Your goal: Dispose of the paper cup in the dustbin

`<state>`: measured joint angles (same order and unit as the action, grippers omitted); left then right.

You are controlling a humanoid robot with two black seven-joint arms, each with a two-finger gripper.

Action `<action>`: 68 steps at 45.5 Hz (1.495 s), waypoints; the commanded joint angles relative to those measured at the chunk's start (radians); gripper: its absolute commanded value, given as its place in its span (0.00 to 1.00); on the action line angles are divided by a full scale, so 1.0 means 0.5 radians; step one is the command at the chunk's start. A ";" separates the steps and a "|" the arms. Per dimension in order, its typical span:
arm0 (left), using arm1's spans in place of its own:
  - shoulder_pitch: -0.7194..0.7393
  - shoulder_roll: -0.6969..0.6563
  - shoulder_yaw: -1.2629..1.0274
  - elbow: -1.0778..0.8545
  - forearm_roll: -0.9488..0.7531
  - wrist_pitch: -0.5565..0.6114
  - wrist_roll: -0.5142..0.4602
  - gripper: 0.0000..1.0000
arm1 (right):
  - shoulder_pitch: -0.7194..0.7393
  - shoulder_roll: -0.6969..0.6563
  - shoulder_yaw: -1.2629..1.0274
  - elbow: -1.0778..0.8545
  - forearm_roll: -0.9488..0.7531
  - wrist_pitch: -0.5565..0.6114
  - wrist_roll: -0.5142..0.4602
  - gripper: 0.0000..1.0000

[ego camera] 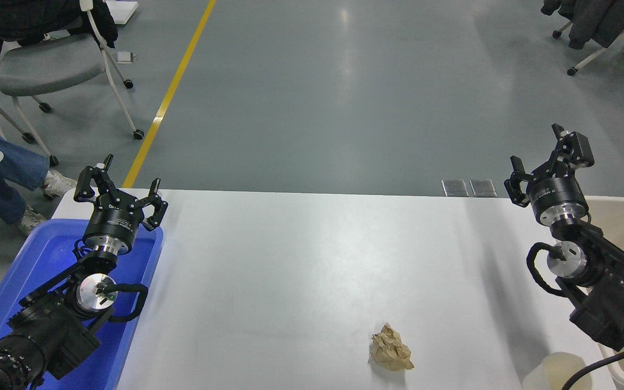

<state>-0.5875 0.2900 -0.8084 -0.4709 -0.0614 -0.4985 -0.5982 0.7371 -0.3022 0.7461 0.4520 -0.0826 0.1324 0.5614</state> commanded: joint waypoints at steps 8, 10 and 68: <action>0.000 0.000 0.000 0.000 0.000 0.000 0.000 1.00 | -0.014 0.000 -0.007 -0.002 0.003 -0.001 0.000 1.00; 0.000 0.000 0.000 0.000 0.000 0.000 0.000 1.00 | -0.014 0.000 -0.010 -0.002 0.003 0.002 0.000 1.00; 0.000 0.000 0.000 0.000 0.000 0.000 0.000 1.00 | 0.106 -0.564 -0.602 0.716 -0.156 0.017 -0.457 1.00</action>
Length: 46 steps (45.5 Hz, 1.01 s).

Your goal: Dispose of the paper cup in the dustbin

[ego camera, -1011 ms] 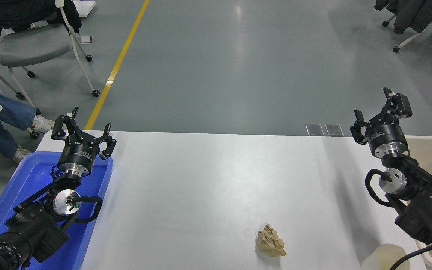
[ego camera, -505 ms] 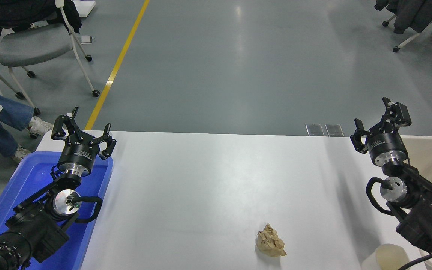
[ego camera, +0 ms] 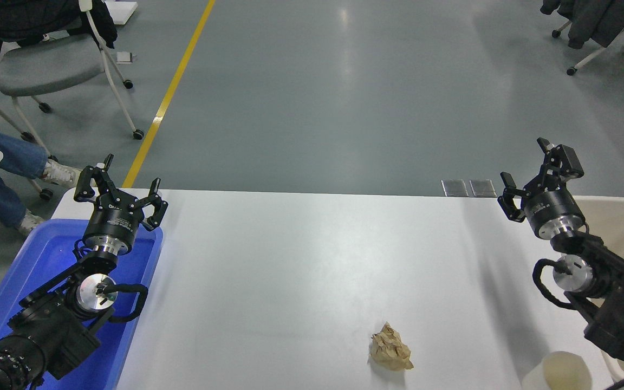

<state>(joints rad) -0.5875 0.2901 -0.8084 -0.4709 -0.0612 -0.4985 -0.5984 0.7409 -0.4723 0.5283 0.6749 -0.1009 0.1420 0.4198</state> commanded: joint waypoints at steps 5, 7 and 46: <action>0.000 0.000 0.000 0.000 0.000 0.000 0.000 1.00 | 0.113 -0.371 -0.222 0.460 -0.527 0.026 -0.217 1.00; 0.000 0.000 0.000 0.000 0.000 0.000 0.000 1.00 | 0.126 -0.430 -0.253 0.543 -0.644 0.026 -0.272 1.00; 0.000 0.000 0.000 0.000 0.000 0.000 0.000 1.00 | 0.212 -1.258 -0.918 1.371 -2.277 0.311 -0.465 1.00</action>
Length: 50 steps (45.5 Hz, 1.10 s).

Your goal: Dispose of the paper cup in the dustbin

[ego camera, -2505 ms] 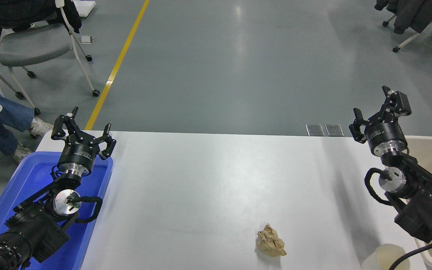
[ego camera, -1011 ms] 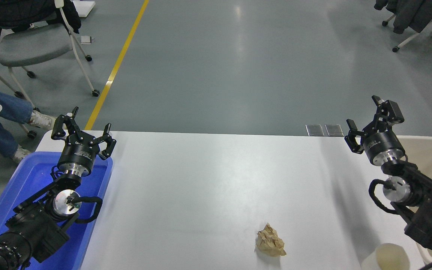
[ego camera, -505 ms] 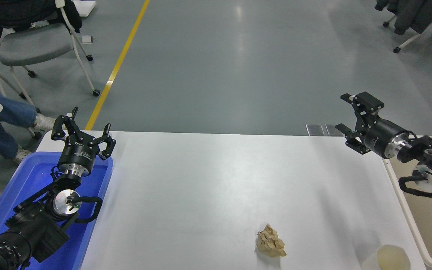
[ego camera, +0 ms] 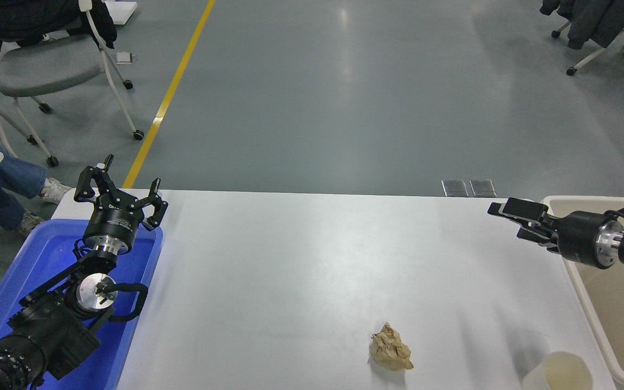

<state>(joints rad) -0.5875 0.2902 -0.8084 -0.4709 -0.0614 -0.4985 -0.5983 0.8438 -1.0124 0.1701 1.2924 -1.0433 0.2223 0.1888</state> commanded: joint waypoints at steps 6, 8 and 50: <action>0.000 -0.001 0.000 0.000 0.000 0.000 0.000 1.00 | -0.028 -0.230 -0.352 0.130 -0.619 0.138 0.006 1.00; 0.000 -0.001 0.000 0.000 0.000 0.000 0.000 1.00 | -0.040 -0.267 -0.389 0.136 -0.662 0.138 0.024 1.00; 0.000 0.002 0.000 0.000 0.000 0.000 0.000 1.00 | -0.313 -0.467 -0.475 0.293 -0.954 -0.061 0.129 1.00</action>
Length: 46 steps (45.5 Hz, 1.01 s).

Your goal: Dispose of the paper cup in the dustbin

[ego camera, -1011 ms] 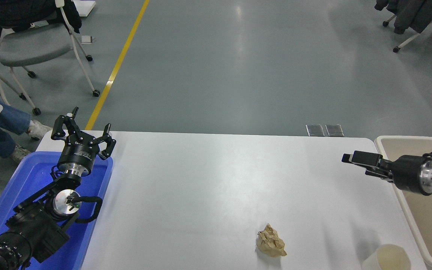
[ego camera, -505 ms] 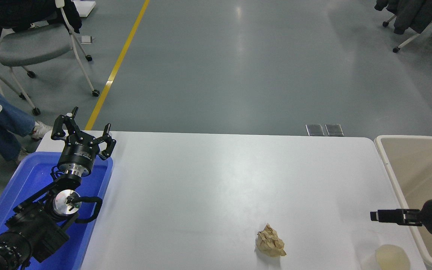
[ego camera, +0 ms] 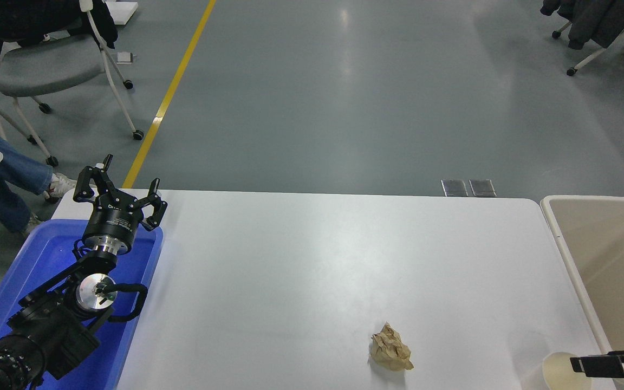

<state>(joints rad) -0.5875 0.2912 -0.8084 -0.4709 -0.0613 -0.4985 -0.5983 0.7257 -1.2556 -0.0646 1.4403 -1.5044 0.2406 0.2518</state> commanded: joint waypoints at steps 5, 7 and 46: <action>0.000 0.000 0.000 0.000 0.000 0.000 0.000 1.00 | -0.102 0.054 -0.003 -0.033 -0.035 -0.122 0.003 1.00; 0.000 0.000 0.000 0.000 0.000 0.000 0.000 1.00 | -0.111 0.075 -0.003 -0.046 -0.035 -0.141 0.003 1.00; 0.000 0.000 0.000 0.000 0.000 0.000 0.000 1.00 | -0.184 0.247 -0.006 -0.208 -0.031 -0.282 0.006 0.65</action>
<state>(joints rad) -0.5875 0.2909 -0.8084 -0.4709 -0.0614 -0.4985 -0.5982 0.6461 -1.1447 -0.0671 1.3437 -1.5211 0.1172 0.2531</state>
